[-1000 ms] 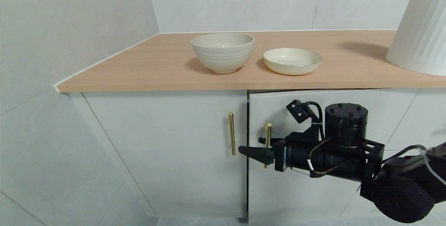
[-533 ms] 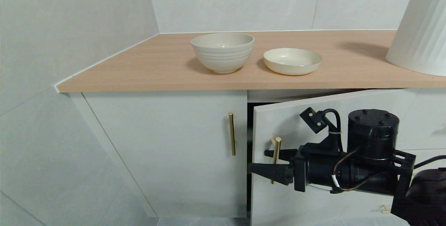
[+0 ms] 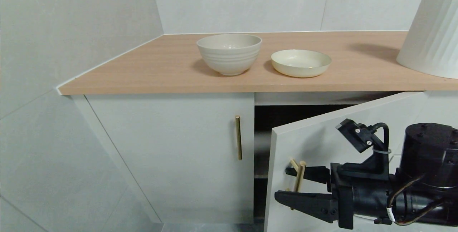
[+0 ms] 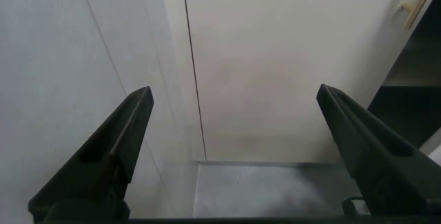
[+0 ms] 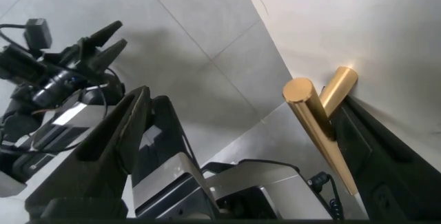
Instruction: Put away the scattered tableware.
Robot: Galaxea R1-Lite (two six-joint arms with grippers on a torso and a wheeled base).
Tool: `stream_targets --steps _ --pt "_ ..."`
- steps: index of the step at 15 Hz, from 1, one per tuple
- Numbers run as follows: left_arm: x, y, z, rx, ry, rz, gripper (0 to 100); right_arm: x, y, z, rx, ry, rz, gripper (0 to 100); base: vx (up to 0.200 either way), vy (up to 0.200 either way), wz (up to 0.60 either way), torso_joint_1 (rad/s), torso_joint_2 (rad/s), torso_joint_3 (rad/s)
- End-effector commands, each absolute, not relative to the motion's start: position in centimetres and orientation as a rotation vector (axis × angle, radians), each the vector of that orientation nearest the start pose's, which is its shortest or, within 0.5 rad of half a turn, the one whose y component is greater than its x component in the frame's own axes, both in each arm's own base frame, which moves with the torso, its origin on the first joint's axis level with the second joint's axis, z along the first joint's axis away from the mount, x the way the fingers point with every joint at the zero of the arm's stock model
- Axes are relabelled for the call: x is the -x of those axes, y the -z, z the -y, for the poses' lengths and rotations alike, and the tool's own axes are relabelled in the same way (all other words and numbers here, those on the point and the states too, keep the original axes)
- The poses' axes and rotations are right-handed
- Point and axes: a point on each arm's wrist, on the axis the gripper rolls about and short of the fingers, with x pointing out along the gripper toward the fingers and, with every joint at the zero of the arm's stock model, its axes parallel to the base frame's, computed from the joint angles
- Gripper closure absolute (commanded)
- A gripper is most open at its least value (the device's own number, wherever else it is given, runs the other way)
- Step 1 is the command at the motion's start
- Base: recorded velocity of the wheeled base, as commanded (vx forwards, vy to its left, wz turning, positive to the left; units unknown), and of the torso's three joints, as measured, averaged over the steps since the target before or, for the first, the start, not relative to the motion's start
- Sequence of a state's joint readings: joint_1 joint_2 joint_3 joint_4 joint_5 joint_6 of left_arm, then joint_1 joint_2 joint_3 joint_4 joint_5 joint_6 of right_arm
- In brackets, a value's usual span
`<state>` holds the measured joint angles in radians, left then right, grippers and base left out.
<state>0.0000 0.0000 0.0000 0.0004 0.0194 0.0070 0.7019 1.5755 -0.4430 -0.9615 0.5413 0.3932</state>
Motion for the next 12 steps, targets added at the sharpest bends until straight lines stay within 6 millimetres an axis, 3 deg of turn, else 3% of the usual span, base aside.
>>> stream_targets --steps 1,4,8,9,10,11,12 --pt "2.3 -7.6 0.0 -0.008 -0.022 0.008 0 -17.2 -16.1 -16.0 -0.325 -1.191 -0.403 0 0.0 0.0 0.0 0.0 0.0 0.0" --pt "2.5 -8.6 0.0 0.0 0.014 0.069 0 -17.0 -16.1 -16.2 -0.322 -1.2 -0.404 0 0.0 0.0 0.0 0.0 0.0 0.0" --pt "3.4 -12.9 0.4 -0.004 0.161 0.028 0 -17.0 -16.1 -16.2 -0.322 -1.2 -0.404 0 0.0 0.0 0.0 0.0 0.0 0.0" --pt "2.8 -15.5 0.6 0.012 0.261 -0.035 0 -17.0 -16.1 -16.2 -0.322 -1.2 -0.404 0 0.0 0.0 0.0 0.0 0.0 0.0" --pt "2.4 -16.1 0.6 0.019 0.29 -0.049 0 -17.0 -16.1 -16.2 -0.322 -1.2 -0.404 0 0.0 0.0 0.0 0.0 0.0 0.0" --pt "0.2 -18.5 0.9 0.044 0.403 -0.141 0 -17.0 -16.1 -16.2 -0.322 -1.2 -0.404 0 0.0 0.0 0.0 0.0 0.0 0.0" --pt "-0.9 -18.6 1.0 0.058 0.436 -0.198 0 -17.0 -16.1 -16.2 -0.322 -1.2 -0.404 0 0.0 0.0 0.0 0.0 0.0 0.0"
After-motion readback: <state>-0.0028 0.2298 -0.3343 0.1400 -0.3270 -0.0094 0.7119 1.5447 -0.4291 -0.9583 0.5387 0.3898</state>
